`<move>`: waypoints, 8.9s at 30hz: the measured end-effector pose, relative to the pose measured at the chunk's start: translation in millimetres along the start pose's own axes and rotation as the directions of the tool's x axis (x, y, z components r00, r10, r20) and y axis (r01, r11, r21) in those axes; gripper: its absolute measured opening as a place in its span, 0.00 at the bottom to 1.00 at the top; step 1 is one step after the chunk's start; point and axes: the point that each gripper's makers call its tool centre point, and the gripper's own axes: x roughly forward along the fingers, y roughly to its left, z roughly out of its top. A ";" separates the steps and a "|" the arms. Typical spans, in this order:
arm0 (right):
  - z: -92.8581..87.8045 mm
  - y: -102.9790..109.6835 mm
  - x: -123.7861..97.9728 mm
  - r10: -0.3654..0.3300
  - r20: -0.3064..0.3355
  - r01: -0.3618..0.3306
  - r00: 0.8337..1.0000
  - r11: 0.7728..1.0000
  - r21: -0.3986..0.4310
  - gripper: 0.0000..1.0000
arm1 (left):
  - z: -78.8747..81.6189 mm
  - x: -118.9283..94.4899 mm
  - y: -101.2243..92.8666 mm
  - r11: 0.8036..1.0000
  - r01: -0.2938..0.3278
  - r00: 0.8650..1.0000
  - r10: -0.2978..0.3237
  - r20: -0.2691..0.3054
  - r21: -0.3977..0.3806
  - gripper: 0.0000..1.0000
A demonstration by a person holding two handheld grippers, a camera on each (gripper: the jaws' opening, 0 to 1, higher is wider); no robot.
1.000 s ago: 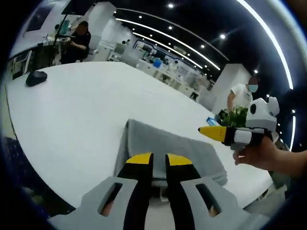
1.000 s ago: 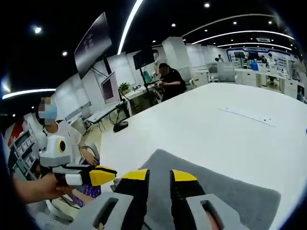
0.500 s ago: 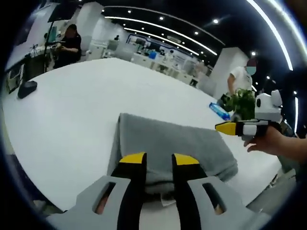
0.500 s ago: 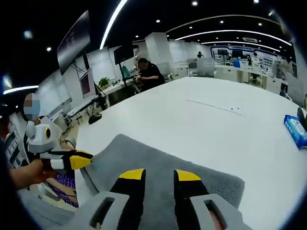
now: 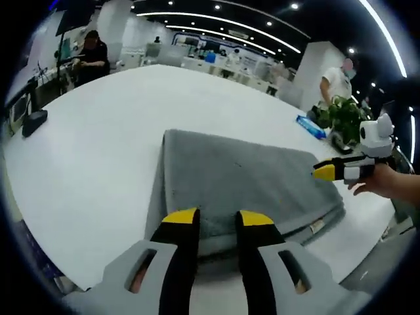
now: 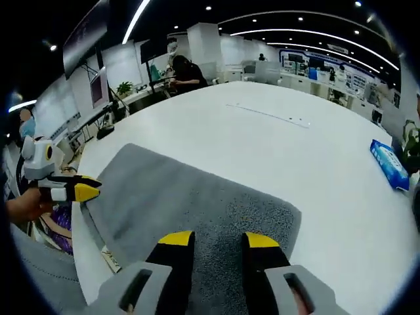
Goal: Open the folded towel by lifting each exposed corner and separating the folded layers until the towel lies flat within the target outline without major curled edges
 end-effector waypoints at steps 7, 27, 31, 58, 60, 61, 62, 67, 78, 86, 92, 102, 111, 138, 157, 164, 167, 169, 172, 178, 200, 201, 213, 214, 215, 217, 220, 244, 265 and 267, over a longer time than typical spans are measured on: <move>-4.9 1.9 0.2 -0.048 -0.024 0.044 0.999 0.988 -0.147 0.27 | -4.0 6.9 -1.4 0.988 0.018 0.998 -0.009 -0.062 0.150 0.20; -20.9 -1.0 -11.6 -0.065 -0.127 0.052 0.990 0.994 -0.096 0.22 | 7.5 30.7 -7.3 0.964 0.099 0.981 -0.053 -0.188 0.247 0.17; -23.8 -2.3 -14.0 -0.075 -0.137 0.063 0.988 0.994 -0.086 0.21 | 11.2 38.1 -11.6 0.946 0.131 0.977 -0.072 -0.202 0.296 0.16; -41.2 -4.3 -31.1 -0.075 -0.180 0.071 0.981 0.997 -0.032 0.20 | 39.4 88.4 -26.5 0.885 0.207 0.960 -0.101 -0.260 0.418 0.13; -41.9 -4.0 -32.0 -0.073 -0.184 0.069 0.980 0.997 -0.026 0.20 | 41.2 91.3 -28.0 0.878 0.214 0.959 -0.105 -0.265 0.428 0.13; -42.1 -4.0 -32.2 -0.072 -0.185 0.069 0.980 0.997 -0.025 0.20 | 41.5 92.0 -28.7 0.875 0.216 0.958 -0.105 -0.267 0.433 0.13; -42.6 -3.8 -32.6 -0.071 -0.187 0.068 0.980 0.997 -0.022 0.20 | 41.9 92.6 -30.4 0.868 0.220 0.957 -0.105 -0.269 0.445 0.13; -45.2 -2.7 -34.7 -0.073 -0.190 0.072 0.979 0.997 -0.014 0.20 | 44.1 96.4 -34.3 0.848 0.257 0.944 -0.117 -0.308 0.464 0.13; -50.9 0.8 -40.5 -0.067 -0.208 0.068 0.976 0.998 -0.003 0.19 | 57.5 122.1 -42.1 0.821 0.286 0.933 -0.119 -0.341 0.495 0.13; -53.9 3.7 -43.4 -0.069 -0.213 0.071 0.975 0.997 0.000 0.19 | 64.0 134.5 -47.7 0.794 0.312 0.923 -0.123 -0.365 0.522 0.13; -56.6 6.1 -45.4 -0.065 -0.222 0.067 0.973 0.998 0.001 0.19 | 67.6 144.6 -53.3 0.757 0.332 0.916 -0.116 -0.385 0.563 0.12; -61.1 14.5 -49.2 -0.058 -0.224 0.065 0.973 0.998 0.021 0.18 | 78.4 167.6 -67.9 0.725 0.342 0.913 -0.107 -0.393 0.598 0.11; -65.8 22.2 -52.7 -0.046 -0.219 0.055 0.975 0.998 0.034 0.17 | 83.8 181.0 -87.7 0.682 0.324 0.925 -0.081 -0.372 0.656 0.09; -71.7 46.9 -56.5 -0.015 -0.208 0.025 0.978 0.999 0.046 0.17 | 88.4 212.6 -153.3 0.621 0.416 0.890 -0.129 -0.437 0.664 0.08; -66.9 47.4 -60.1 -0.032 -0.161 0.053 0.986 0.990 0.129 0.20 | 99.1 209.3 -157.4 0.701 0.367 0.923 -0.192 -0.335 0.611 0.10; -59.6 54.0 -61.2 -0.032 -0.126 0.050 0.991 0.989 0.138 0.28 | 118.0 188.0 -146.2 0.750 0.345 0.935 -0.225 -0.274 0.564 0.07; -51.2 62.4 -58.7 -0.027 -0.107 0.040 0.994 0.992 0.122 0.30 | 119.4 176.6 -136.2 0.771 0.334 0.939 -0.227 -0.257 0.542 0.07; -45.4 69.2 -57.9 -0.018 -0.095 0.028 0.995 0.994 0.102 0.31 | 116.0 170.8 -129.9 0.776 0.329 0.941 -0.220 -0.258 0.538 0.07; -38.1 79.6 -55.7 0.000 -0.081 0.007 0.997 0.997 0.083 0.32 | 111.1 161.7 -121.8 0.788 0.317 0.946 -0.220 -0.239 0.528 0.07; -31.1 100.6 -51.8 0.027 -0.070 -0.025 0.997 0.999 0.031 0.37 | 96.0 140.7 -117.6 0.794 0.327 0.942 -0.232 -0.242 0.513 0.07; -50.2 120.6 -26.4 -0.025 -0.152 0.009 0.988 0.994 -0.106 0.26 | 49.9 118.4 -108.4 0.807 0.306 0.948 -0.209 -0.241 0.504 0.07; -50.4 120.2 -26.2 -0.033 -0.154 0.014 0.988 0.992 -0.122 0.26 | 48.3 117.4 -107.5 0.810 0.308 0.947 -0.209 -0.244 0.500 0.07; -49.9 113.4 -29.7 -0.064 -0.158 0.034 0.985 0.982 -0.186 0.18 | 31.5 104.7 -95.9 0.820 0.286 0.951 -0.180 -0.251 0.496 0.07; -49.8 112.4 -30.4 -0.061 -0.155 0.034 0.986 0.985 -0.171 0.17 | 30.7 103.7 -96.3 0.819 0.286 0.951 -0.180 -0.251 0.498 0.07; -49.3 110.6 -31.5 -0.057 -0.151 0.034 0.987 0.988 -0.152 0.15 | 29.8 103.1 -96.8 0.816 0.288 0.951 -0.181 -0.251 0.501 0.07; -46.8 108.3 -34.7 -0.049 -0.146 0.034 0.988 0.994 -0.107 0.09 | 28.6 101.8 -98.6 0.810 0.293 0.949 -0.184 -0.255 0.508 0.07; -43.5 102.2 -39.2 -0.043 -0.138 0.035 0.990 0.998 -0.059 0.03 | 28.7 100.2 -102.8 0.794 0.297 0.950 -0.188 -0.250 0.530 0.07; -12.3 3.0 -108.1 -0.206 0.017 0.197 0.978 0.954 0.225 0.01 | 32.2 100.0 -139.1 0.777 0.348 0.935 -0.248 -0.253 0.525 0.08; -37.8 -56.7 -144.6 -0.319 0.008 0.299 0.948 0.897 0.325 0.01 | 9.1 111.3 -144.0 0.766 0.371 0.921 -0.231 -0.314 0.526 0.07; -40.7 -61.5 -147.7 -0.328 0.005 0.308 0.945 0.892 0.330 0.01 | 8.8 111.2 -143.8 0.769 0.373 0.920 -0.233 -0.315 0.519 0.07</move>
